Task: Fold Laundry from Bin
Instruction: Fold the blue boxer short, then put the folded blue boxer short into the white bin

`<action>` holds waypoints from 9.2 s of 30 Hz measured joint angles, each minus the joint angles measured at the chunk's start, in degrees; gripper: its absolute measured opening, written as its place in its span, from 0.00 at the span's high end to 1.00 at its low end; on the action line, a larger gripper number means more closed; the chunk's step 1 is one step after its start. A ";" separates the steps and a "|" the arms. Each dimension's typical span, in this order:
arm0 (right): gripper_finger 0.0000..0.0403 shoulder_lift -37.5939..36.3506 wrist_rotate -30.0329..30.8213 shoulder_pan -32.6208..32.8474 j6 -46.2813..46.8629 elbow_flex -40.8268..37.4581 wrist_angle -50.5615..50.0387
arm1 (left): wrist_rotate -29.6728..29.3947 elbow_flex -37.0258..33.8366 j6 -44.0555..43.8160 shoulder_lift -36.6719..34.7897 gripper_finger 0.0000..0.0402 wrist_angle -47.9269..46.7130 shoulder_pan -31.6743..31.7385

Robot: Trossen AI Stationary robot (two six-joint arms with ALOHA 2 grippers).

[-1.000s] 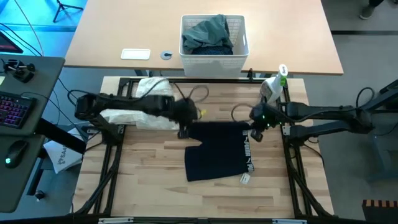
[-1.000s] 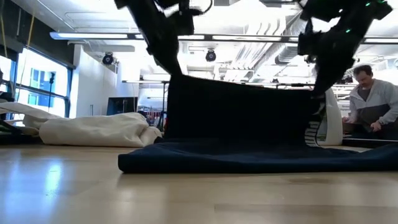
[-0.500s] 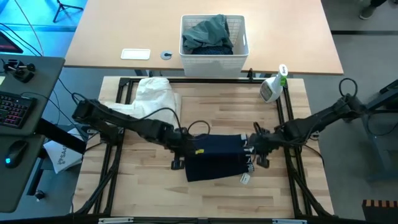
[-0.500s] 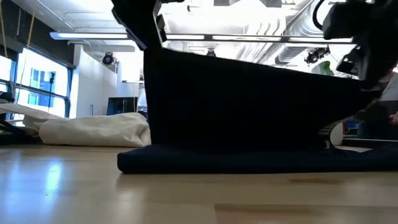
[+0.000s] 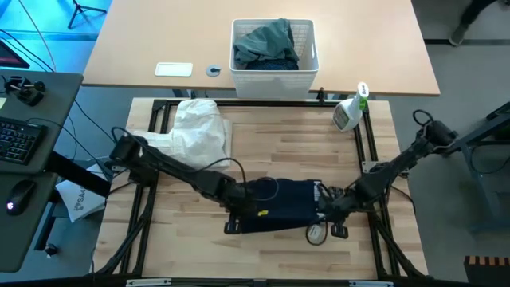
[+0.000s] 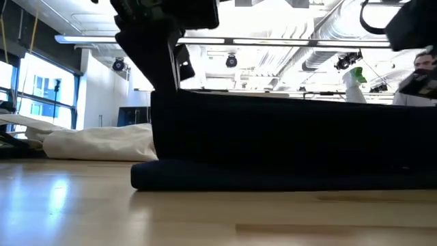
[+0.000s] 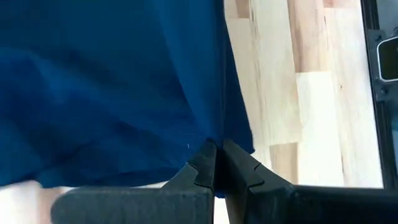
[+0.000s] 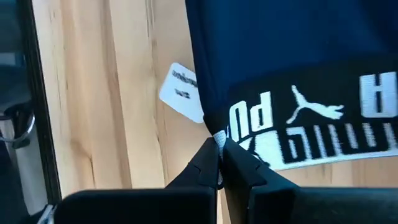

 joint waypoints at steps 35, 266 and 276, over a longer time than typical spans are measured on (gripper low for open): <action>0.58 -7.44 10.64 -8.25 11.65 -0.04 2.53 | -3.65 0.00 -30.93 3.28 0.74 -3.42 8.30; 0.74 13.29 -8.34 -56.02 -14.19 11.07 -3.44 | -30.16 16.65 -16.43 -19.54 0.91 -32.65 4.33; 0.33 13.73 -8.75 -61.94 -23.20 6.43 6.70 | -29.85 16.65 -23.44 -19.54 0.91 -32.51 4.33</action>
